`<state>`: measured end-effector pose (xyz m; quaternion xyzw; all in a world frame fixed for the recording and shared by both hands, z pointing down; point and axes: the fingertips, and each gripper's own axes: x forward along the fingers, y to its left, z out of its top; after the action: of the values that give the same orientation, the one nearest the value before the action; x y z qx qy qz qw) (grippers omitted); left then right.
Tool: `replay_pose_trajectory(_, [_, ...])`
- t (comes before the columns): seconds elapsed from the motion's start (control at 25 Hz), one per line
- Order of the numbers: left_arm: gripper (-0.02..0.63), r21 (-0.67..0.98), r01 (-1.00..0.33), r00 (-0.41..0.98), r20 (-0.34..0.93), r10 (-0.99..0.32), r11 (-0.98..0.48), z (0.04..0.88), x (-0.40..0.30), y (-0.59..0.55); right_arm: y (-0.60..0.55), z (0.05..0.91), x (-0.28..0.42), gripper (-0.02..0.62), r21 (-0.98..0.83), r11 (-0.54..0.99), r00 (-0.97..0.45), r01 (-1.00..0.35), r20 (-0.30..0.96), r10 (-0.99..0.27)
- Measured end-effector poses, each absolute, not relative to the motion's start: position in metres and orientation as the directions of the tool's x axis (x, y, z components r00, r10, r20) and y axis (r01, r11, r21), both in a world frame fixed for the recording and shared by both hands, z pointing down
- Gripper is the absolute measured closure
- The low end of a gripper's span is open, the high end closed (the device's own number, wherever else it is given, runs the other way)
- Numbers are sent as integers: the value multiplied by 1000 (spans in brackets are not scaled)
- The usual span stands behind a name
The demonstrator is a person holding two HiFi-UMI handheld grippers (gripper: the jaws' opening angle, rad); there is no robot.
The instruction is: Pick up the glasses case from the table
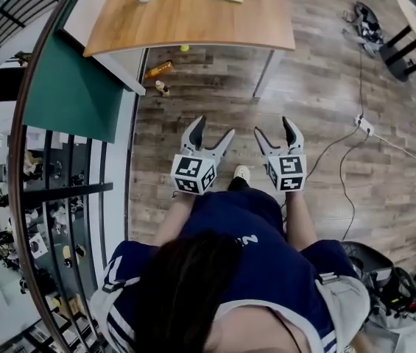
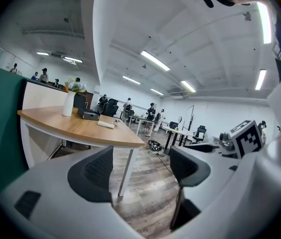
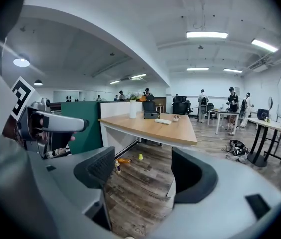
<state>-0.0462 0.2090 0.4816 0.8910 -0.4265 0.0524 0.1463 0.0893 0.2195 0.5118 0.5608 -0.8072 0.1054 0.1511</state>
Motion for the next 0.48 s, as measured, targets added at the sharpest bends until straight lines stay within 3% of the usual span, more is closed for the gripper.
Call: replay_pose_trajectory(0.48, [252,224,-804,593,249,-766,-550,496,5,168,175,530,136,249,-12,402,-373,-916,394,-840])
